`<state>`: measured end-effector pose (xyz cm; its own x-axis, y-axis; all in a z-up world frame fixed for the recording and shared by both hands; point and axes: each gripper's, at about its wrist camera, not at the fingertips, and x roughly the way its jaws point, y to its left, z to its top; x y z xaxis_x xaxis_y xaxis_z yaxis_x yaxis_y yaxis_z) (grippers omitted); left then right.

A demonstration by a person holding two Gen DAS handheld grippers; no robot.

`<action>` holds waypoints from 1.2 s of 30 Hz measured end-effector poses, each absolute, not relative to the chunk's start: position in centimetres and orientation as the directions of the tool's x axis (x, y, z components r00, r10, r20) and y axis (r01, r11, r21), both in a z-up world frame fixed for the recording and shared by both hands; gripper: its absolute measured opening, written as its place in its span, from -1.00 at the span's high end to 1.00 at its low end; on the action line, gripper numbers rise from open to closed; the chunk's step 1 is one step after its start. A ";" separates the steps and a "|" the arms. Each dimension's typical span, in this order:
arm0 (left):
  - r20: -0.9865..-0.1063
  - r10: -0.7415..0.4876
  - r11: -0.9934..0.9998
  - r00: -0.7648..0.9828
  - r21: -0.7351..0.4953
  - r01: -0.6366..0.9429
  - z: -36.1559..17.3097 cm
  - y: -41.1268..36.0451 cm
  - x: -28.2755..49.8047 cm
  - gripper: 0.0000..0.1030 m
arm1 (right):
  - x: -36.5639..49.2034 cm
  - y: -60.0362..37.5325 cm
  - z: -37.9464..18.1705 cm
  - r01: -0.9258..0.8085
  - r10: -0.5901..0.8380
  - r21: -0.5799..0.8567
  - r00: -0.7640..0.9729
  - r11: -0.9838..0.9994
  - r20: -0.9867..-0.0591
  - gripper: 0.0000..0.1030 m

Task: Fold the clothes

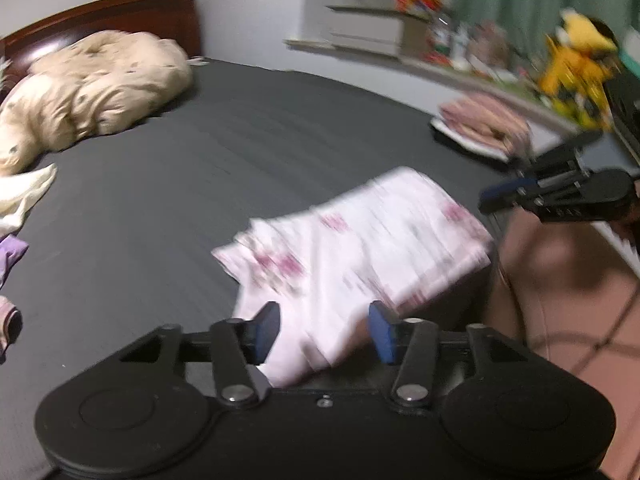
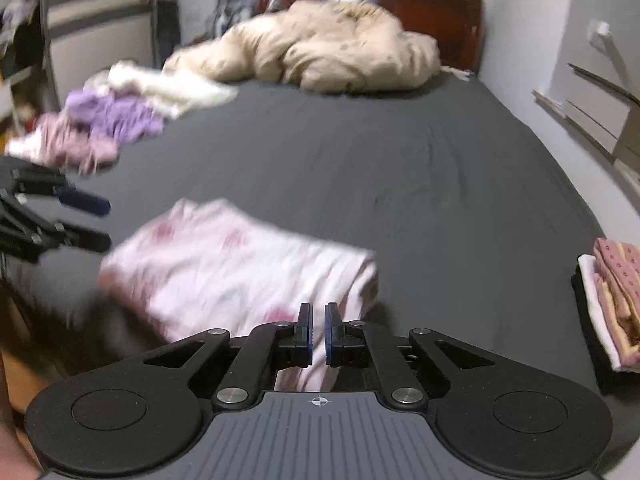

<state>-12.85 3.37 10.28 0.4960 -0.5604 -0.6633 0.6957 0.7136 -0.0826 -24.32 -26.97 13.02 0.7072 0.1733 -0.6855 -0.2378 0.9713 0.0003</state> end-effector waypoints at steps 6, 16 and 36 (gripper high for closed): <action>-0.673 -0.555 0.776 0.489 -0.207 0.596 9.6 1.7 -7.0 -0.19 | -20.4 -28.5 11.9 -0.155 0.193 0.119 0.677 0.981 -0.710 0.90; -0.723 -0.493 0.851 0.484 -0.285 0.442 6.0 -0.8 -1.3 0.50 | -17.5 -28.9 11.0 -0.079 0.174 0.168 0.705 0.983 -0.688 -0.50; -0.739 -0.447 0.888 0.504 -0.303 0.345 3.9 1.9 -0.8 0.99 | -18.2 -35.2 7.9 0.064 0.265 0.426 0.696 0.903 -0.667 0.87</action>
<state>-0.82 1.86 3.85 0.5039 -0.4475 -0.7388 0.3453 0.8884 -0.3026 -18.17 -35.16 7.91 0.6958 0.2655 -0.6673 0.0639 0.9026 0.4256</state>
